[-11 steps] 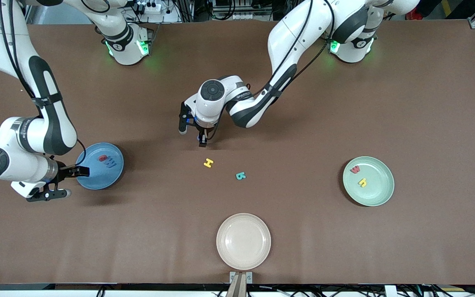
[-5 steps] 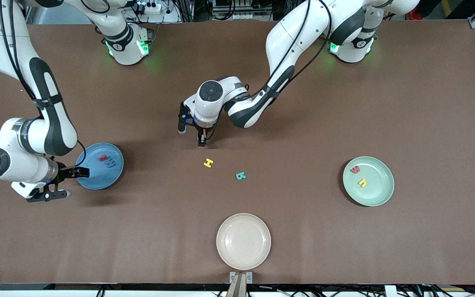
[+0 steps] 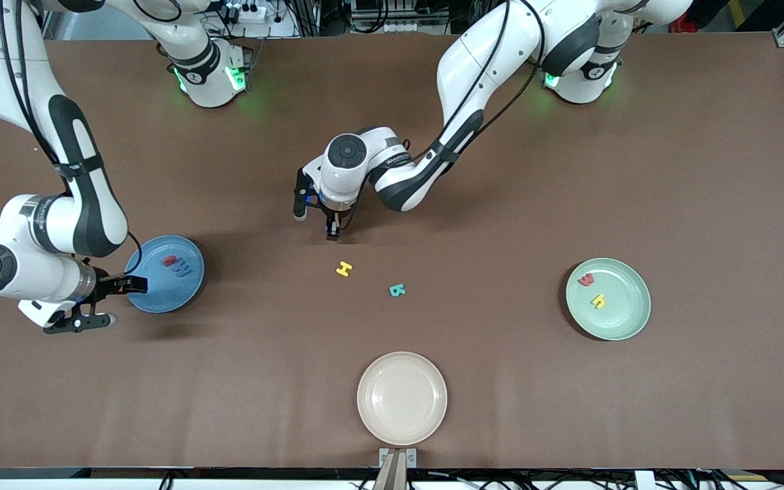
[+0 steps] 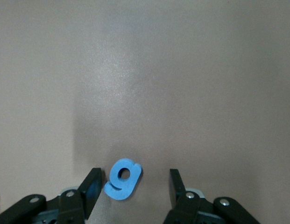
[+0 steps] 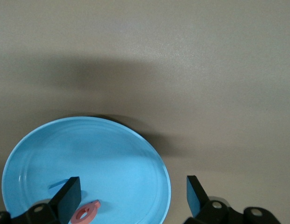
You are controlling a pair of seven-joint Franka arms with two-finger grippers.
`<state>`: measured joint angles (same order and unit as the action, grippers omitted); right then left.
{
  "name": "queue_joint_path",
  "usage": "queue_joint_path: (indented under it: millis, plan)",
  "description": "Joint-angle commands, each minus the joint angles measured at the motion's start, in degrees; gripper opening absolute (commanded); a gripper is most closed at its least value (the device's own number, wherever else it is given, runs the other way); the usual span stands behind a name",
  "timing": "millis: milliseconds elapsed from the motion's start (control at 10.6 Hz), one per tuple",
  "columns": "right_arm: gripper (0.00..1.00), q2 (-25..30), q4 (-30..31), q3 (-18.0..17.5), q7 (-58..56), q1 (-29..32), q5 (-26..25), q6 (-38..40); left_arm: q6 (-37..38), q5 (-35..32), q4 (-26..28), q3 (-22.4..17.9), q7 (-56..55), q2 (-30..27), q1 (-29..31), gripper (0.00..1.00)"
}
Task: Sort uppercase to blue plate, lowercase to green plate
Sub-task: 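Close the left gripper on the blue g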
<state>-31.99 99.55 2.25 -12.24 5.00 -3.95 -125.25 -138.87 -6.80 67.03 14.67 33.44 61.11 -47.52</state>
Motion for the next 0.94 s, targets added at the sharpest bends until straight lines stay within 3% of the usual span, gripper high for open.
queue_joint_path:
  millis: [0, 188, 564, 847]
  plan:
    - [1.00, -0.6, -0.8, -0.8, 1.2, 0.9, -1.4, -0.3, -0.3, 1.3, -2.1, -0.5, -0.3, 1.2, -0.8, 0.62]
    - [1.00, -0.6, -0.8, -0.8, 1.2, 0.9, -1.4, -0.4, -0.3, 1.3, -2.1, -0.9, -0.3, 1.2, -1.0, 0.47]
    - [1.00, -0.7, -0.8, -0.8, 1.2, 0.8, -1.4, -0.6, -0.4, 1.2, -2.0, -1.6, -0.3, 1.2, -1.5, 0.35]
    - [1.00, -0.2, -0.9, -0.8, 1.2, 0.7, -1.4, -0.5, 0.4, 1.2, -1.5, -1.8, -0.4, 0.2, -1.5, 0.00]
